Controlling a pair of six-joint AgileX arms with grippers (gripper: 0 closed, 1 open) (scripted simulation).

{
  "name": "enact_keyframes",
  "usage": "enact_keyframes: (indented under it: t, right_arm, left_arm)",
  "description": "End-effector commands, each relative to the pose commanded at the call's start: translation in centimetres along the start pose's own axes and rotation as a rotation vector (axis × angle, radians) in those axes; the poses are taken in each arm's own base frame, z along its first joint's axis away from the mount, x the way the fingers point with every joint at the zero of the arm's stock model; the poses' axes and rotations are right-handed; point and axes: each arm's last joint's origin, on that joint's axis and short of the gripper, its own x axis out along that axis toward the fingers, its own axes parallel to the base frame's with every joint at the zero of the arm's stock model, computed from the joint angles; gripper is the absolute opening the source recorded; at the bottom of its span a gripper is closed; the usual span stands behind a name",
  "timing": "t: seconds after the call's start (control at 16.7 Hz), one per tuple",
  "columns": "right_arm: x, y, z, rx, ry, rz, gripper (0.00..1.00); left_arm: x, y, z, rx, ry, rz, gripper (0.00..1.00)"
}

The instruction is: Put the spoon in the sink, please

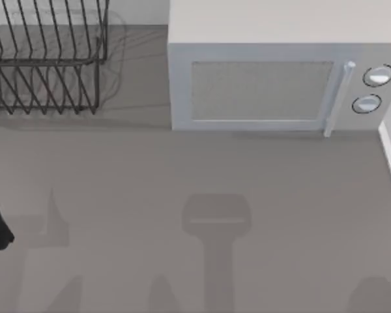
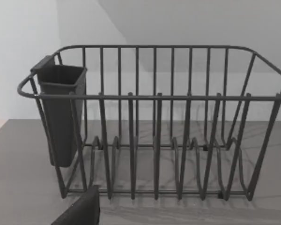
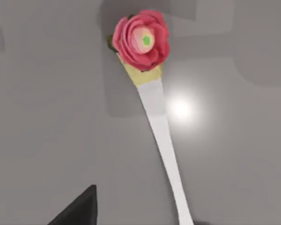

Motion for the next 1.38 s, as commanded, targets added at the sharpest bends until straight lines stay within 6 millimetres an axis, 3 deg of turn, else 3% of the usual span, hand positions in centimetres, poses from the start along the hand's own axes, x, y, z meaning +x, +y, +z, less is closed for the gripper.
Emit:
enact_keyframes:
  t: [0.42, 0.9, 1.38]
  right_arm:
    - [0.7, -3.0, -2.7, -0.247, -0.049, 0.205, 1.00]
    - [1.1, -3.0, -2.7, -0.258, -0.053, 0.212, 1.00]
    - [8.9, -1.7, -2.7, -0.256, -0.049, 0.202, 1.00]
  left_arm:
    - [0.0, 0.0, 0.0, 0.000, 0.000, 0.000, 1.00]
    - [0.0, 0.0, 0.0, 0.000, 0.000, 0.000, 1.00]
    - [0.0, 0.0, 0.0, 0.000, 0.000, 0.000, 1.00]
